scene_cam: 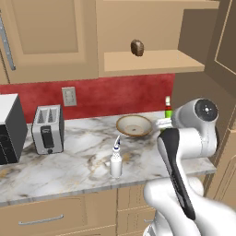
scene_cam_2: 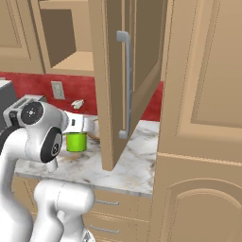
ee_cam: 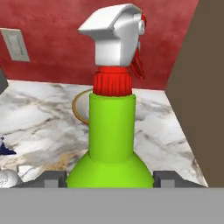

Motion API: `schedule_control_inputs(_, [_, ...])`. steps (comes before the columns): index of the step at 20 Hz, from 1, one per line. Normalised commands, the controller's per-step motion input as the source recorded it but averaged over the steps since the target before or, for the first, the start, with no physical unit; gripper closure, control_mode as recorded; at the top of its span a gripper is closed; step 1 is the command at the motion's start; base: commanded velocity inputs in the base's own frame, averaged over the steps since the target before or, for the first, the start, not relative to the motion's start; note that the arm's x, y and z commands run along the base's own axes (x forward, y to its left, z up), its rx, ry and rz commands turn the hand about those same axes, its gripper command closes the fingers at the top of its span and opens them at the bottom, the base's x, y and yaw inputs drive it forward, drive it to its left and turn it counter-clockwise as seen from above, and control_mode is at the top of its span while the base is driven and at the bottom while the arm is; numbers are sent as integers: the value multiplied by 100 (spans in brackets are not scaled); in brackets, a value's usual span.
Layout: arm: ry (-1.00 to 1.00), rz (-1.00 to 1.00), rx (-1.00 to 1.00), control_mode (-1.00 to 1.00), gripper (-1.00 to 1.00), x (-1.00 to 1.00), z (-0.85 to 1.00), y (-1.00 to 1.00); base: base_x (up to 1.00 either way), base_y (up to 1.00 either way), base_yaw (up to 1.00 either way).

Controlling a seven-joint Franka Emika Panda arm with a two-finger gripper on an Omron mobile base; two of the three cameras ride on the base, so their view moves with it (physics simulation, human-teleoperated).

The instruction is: Pick the spray and spray from the cabinet and place them on the counter.

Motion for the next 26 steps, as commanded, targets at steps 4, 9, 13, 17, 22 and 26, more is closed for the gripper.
schedule_control_inputs(4, [-6,-9,6,-100,100,33,-38,-33,0,0,0])
schedule_control_inputs(9, [0,-1,0,-100,100,28,-19,-26,0,0,0])
schedule_control_inputs(13, [-3,-2,0,-100,100,14,-16,-10,0,0,0])
schedule_control_inputs(17, [-15,0,0,-100,100,17,-30,-2,0,0,0])
schedule_control_inputs(22, [-5,-5,2,-100,100,22,-50,-27,0,0,0])
schedule_control_inputs(26, [0,-5,3,-100,100,18,-37,-24,0,0,0])
